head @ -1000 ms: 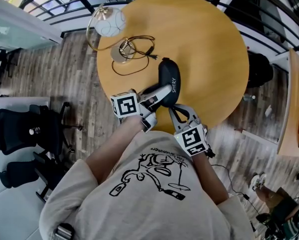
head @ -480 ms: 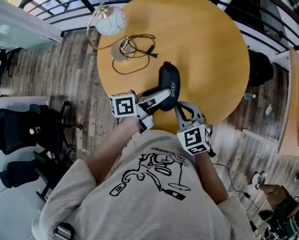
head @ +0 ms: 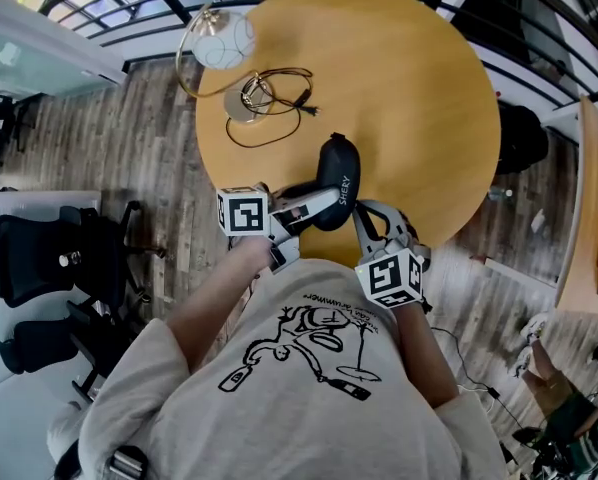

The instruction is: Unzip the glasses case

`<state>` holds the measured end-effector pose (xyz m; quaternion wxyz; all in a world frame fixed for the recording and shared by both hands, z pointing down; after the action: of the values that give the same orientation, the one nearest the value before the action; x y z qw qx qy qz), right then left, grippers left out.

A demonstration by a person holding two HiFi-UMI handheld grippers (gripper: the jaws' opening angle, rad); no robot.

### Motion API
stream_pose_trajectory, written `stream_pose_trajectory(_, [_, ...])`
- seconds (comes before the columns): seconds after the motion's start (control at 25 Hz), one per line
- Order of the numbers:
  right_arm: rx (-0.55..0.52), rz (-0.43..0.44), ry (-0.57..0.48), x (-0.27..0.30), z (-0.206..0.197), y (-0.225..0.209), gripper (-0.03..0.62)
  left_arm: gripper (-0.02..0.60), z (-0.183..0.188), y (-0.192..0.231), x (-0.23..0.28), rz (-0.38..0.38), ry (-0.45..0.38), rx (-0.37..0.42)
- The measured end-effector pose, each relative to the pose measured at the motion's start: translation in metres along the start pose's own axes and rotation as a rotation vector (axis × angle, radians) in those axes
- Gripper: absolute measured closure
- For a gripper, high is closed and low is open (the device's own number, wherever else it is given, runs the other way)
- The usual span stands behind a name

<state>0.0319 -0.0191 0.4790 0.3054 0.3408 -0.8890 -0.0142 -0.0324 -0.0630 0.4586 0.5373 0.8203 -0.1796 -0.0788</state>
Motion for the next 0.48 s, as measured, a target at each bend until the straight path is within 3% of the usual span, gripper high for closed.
stream_pose_trajectory(0.24, [-0.163,-0.011,0.062,0.002,-0.005,-0.006,0.572,0.371,-0.012,0.000,-0.001,-0.003,0.081,0.044])
stream_pose_trajectory(0.48, [-0.250,0.001,0.107,0.003,-0.010,-0.012,0.571,0.371,-0.023,0.000,-0.001,-0.009,0.150,0.065])
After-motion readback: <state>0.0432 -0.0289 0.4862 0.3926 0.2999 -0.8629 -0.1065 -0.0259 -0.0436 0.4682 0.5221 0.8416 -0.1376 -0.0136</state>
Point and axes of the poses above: the fingertips, and each gripper's own axes: x forward along the fingers, y to its left, z out of its top, the point moved 2 cm from there along -x, backward along the fingers, and after that the axes turned 3 degrees about -y, right-handed, at the moved point
